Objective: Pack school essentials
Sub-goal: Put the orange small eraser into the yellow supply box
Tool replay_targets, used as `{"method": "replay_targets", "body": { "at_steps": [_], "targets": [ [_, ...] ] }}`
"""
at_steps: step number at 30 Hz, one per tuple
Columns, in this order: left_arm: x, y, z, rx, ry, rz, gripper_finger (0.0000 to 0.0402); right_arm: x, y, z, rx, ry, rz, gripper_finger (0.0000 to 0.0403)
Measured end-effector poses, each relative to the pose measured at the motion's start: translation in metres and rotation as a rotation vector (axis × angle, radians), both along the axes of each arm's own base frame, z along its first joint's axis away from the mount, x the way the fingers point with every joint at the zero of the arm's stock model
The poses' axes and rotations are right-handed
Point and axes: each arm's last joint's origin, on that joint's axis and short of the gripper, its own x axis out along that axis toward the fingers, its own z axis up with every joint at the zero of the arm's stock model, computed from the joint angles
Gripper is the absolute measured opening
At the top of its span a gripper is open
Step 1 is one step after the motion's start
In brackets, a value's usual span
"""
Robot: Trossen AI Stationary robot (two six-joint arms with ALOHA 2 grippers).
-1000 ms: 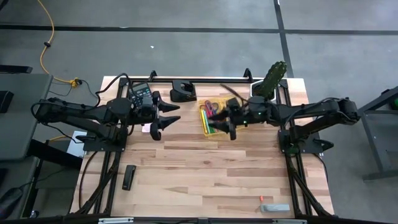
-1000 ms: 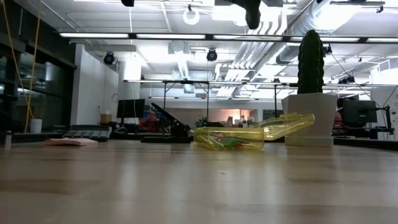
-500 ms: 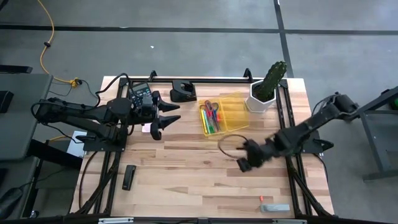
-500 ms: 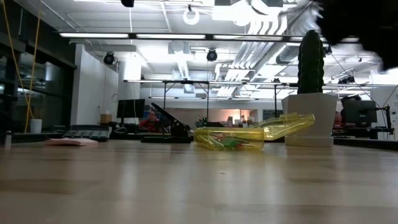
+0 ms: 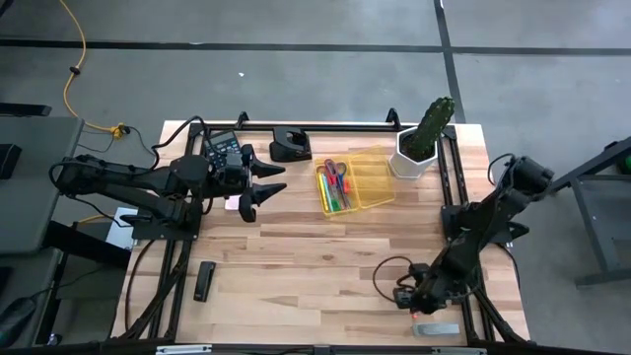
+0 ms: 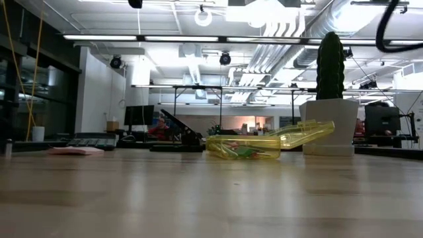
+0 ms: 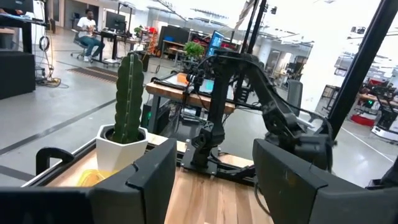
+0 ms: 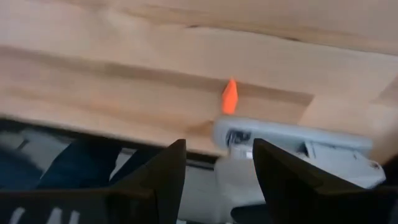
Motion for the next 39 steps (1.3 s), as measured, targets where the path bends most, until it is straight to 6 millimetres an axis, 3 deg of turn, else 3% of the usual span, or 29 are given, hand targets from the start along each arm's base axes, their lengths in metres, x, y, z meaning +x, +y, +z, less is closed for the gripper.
{"method": "replay_targets", "body": {
  "at_steps": [9, 15, 33, 39],
  "targets": [
    [0.0, 0.0, 0.0, 0.0, 0.001, 0.0, 0.0202, 0.015, 0.017, -0.035, -0.076, 0.098, 0.0, 0.0179],
    [0.0, 0.0, 0.0, 0.0, 0.001, 0.0, 0.0202, 0.017, 0.017, -0.045, -0.092, 0.135, -0.001, 0.0172],
    [0.0, 0.0, 0.0, 0.0, 0.002, 0.0, 0.0202, 0.016, 0.017, -0.045, -0.082, 0.156, 0.04, 0.0017],
    [0.0, 0.0, 0.0, -0.02, -0.003, -0.018, 0.0202, 0.013, 0.011, -0.019, -0.075, -0.002, 0.11, 0.0004]
  ]
}}
